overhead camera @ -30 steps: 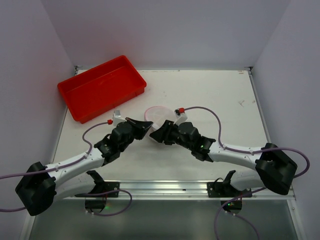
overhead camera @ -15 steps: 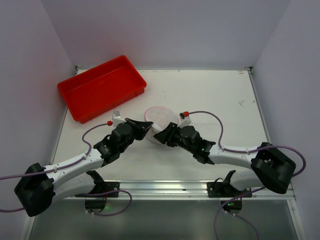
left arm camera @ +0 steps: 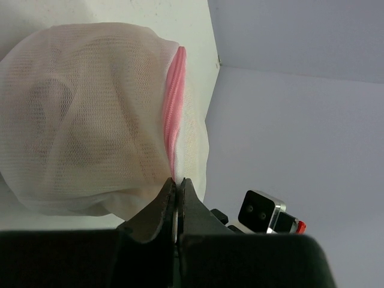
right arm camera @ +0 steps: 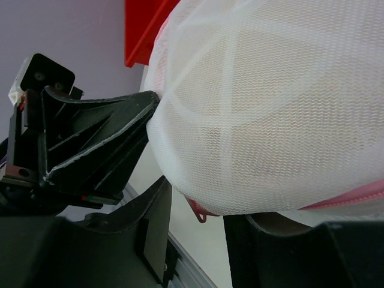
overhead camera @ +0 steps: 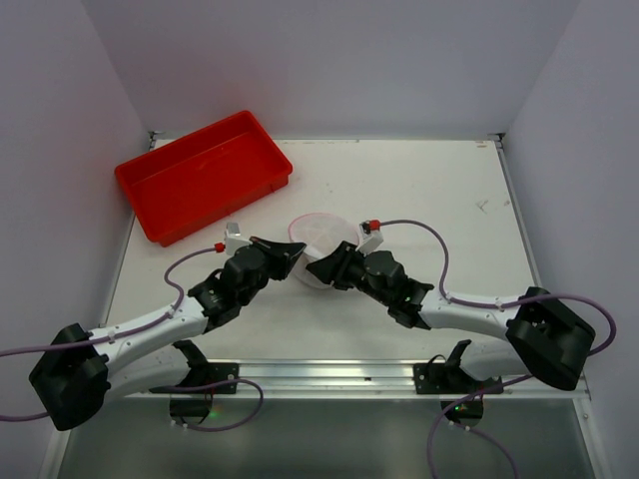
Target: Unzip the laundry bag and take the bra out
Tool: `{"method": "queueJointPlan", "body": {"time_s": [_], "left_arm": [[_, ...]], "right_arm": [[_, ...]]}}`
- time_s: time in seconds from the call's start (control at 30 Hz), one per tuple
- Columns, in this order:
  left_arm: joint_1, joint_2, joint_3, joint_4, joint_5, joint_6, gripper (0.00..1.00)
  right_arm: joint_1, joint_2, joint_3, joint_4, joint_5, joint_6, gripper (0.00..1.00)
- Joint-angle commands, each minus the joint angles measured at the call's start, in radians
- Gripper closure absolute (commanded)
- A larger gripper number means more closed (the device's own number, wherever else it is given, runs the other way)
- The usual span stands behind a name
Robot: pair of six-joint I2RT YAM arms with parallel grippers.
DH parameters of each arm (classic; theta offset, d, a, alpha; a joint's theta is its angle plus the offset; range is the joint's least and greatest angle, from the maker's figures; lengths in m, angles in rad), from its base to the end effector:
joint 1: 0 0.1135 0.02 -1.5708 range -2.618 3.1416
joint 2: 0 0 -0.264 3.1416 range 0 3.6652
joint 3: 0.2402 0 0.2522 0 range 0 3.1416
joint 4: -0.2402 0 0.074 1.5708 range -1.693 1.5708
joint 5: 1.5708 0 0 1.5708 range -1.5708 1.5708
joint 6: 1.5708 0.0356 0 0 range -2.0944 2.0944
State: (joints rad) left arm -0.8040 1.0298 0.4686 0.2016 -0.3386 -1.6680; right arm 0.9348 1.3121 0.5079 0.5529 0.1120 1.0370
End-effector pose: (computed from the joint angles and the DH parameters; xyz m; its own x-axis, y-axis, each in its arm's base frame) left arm 0.1640 -0.1531 0.2224 -0.4376 -0.8988 -0.0255 -0.2880 0.1670 -0.9430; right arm 0.1645 0.2161 0.2067 -0.7080 0.4813 -0.5167 -0.2469 0.5169 0.8197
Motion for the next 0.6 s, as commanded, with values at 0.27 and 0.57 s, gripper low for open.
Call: {"method": "queueJointPlan", "body": {"time_s": [0.27,0.57], "left_arm": [[-0.012,0.016,0.001,0.044,-0.056,-0.019,1.0],[-0.012,0.019,0.025,0.036,-0.1,0.005,1.0]], "right_arm": [[-0.005,-0.048,0.017,0.065,-0.026,-0.014,0.6],[-0.005,-0.152,-0.002,-0.134,0.014,-0.005,0.49]]}}
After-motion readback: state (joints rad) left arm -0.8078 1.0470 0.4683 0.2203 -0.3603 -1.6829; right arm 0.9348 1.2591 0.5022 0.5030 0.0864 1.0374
